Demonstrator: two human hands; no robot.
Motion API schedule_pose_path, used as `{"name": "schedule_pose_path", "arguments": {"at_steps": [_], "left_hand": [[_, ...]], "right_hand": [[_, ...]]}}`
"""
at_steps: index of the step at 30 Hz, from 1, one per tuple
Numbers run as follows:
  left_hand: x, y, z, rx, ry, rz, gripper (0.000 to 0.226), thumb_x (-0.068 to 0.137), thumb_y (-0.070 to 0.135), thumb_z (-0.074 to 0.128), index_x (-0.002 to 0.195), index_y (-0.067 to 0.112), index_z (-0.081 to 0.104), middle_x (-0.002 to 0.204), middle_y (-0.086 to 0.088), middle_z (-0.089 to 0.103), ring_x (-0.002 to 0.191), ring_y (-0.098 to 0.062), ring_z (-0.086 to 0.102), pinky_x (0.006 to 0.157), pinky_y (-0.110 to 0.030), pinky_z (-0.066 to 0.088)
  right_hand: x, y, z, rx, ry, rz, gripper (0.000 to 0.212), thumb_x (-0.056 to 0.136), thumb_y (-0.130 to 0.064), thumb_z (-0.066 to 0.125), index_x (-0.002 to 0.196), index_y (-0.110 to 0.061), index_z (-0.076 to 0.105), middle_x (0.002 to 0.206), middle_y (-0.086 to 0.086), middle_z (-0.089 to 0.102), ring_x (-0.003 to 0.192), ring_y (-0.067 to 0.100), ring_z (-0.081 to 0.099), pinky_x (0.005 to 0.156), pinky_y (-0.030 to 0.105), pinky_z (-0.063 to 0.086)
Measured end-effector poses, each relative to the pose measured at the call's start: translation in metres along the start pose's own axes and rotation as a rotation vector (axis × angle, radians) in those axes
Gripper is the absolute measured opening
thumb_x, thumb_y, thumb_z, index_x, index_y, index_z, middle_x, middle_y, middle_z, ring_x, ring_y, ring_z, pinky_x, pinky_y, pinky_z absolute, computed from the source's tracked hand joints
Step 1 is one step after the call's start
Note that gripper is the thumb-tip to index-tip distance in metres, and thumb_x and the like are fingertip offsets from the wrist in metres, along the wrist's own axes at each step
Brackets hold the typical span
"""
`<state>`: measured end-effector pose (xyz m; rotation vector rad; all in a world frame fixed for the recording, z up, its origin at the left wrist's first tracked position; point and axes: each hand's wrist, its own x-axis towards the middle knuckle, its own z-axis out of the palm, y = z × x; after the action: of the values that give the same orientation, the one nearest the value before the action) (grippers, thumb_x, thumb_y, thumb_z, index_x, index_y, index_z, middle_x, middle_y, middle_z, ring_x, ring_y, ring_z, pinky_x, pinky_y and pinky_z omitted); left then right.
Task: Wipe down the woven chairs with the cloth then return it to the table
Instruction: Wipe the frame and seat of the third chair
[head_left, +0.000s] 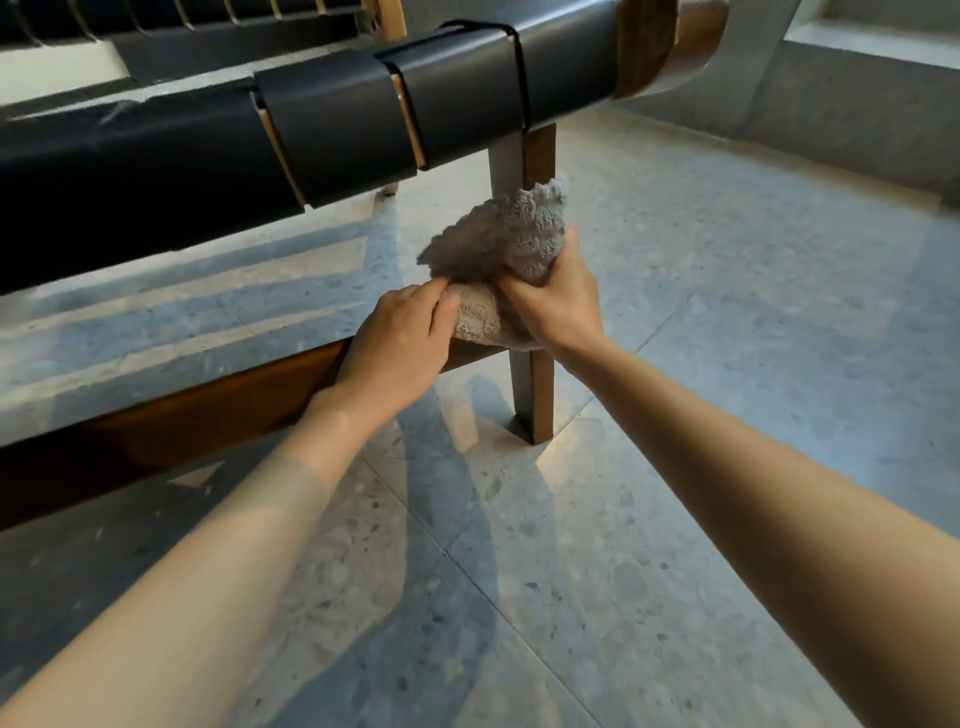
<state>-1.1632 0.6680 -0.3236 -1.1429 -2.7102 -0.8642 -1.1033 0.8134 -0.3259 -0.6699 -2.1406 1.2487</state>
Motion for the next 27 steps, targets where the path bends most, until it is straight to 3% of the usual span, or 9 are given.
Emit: {"name": "schedule_pose_path", "arguments": {"at_steps": [3,6,9,12,16,21,24,27], "left_hand": [[0.0,-0.002,-0.003,-0.126,0.02,-0.063,0.041,0.104,0.03,0.029,0.135,0.011,0.048,0.127,-0.006,0.056,0.115,-0.015,0.049,0.088,-0.014,0.032],[0.005,0.0,-0.006,-0.31,0.114,-0.228,0.037,0.104,0.029,0.027,0.13,0.015,0.05,0.115,0.004,0.053,0.098,-0.001,0.051,0.065,0.003,0.033],[0.006,0.001,-0.005,-0.378,0.14,-0.292,0.039,0.104,0.029,0.027,0.141,0.022,0.037,0.132,0.0,0.054,0.115,-0.012,0.053,0.075,-0.008,0.038],[0.008,0.003,0.001,-0.41,0.113,-0.287,0.041,0.104,0.028,0.025,0.144,0.025,0.031,0.139,0.005,0.05,0.129,-0.012,0.042,0.086,-0.013,0.031],[0.005,0.001,0.007,-0.286,0.058,-0.199,0.038,0.104,0.024,0.028,0.14,0.02,0.039,0.138,0.001,0.049,0.124,-0.007,0.042,0.085,-0.001,0.026],[-0.008,0.004,0.008,0.003,0.091,-0.04,0.039,0.101,0.01,0.033,0.138,0.01,0.044,0.14,-0.011,0.044,0.13,-0.023,0.037,0.103,-0.026,0.03],[-0.012,0.002,0.006,0.017,0.087,0.02,0.036,0.1,0.008,0.036,0.132,0.008,0.051,0.134,-0.012,0.047,0.125,-0.024,0.039,0.1,-0.024,0.029],[-0.013,0.001,0.003,-0.018,0.076,0.031,0.033,0.099,0.006,0.038,0.128,0.007,0.054,0.129,-0.01,0.051,0.121,-0.022,0.043,0.095,-0.017,0.029]], "right_hand": [[0.005,-0.01,0.005,-0.069,0.121,-0.075,0.058,0.08,-0.022,0.069,0.13,-0.012,0.041,0.109,0.008,0.064,0.099,0.028,0.061,0.084,0.047,0.053],[0.012,-0.025,0.005,-0.028,0.161,-0.133,0.057,0.084,-0.018,0.066,0.132,-0.011,0.037,0.116,0.009,0.063,0.104,0.029,0.06,0.088,0.044,0.053],[0.026,-0.043,0.004,-0.03,0.215,-0.2,0.061,0.088,-0.017,0.062,0.139,-0.006,0.031,0.126,0.011,0.059,0.115,0.028,0.057,0.096,0.04,0.049],[0.037,-0.05,0.003,-0.081,0.224,-0.24,0.071,0.091,-0.024,0.06,0.145,-0.001,0.02,0.137,0.013,0.051,0.123,0.031,0.051,0.102,0.044,0.044],[0.033,-0.035,0.004,-0.142,0.22,-0.291,0.071,0.095,-0.032,0.054,0.148,-0.006,0.017,0.139,0.014,0.048,0.119,0.034,0.053,0.094,0.042,0.045],[0.019,-0.013,0.01,-0.275,0.203,-0.292,0.07,0.098,-0.034,0.048,0.152,-0.009,0.011,0.147,0.015,0.041,0.109,0.039,0.057,0.085,0.043,0.048],[0.006,-0.004,0.009,-0.21,0.151,-0.27,0.069,0.098,-0.038,0.047,0.153,-0.019,0.009,0.146,0.011,0.041,0.112,0.035,0.057,0.086,0.041,0.048],[-0.013,0.011,-0.002,-0.231,0.037,-0.235,0.067,0.094,-0.038,0.047,0.152,-0.018,0.019,0.135,0.012,0.05,0.112,0.033,0.054,0.087,0.041,0.046]]}}
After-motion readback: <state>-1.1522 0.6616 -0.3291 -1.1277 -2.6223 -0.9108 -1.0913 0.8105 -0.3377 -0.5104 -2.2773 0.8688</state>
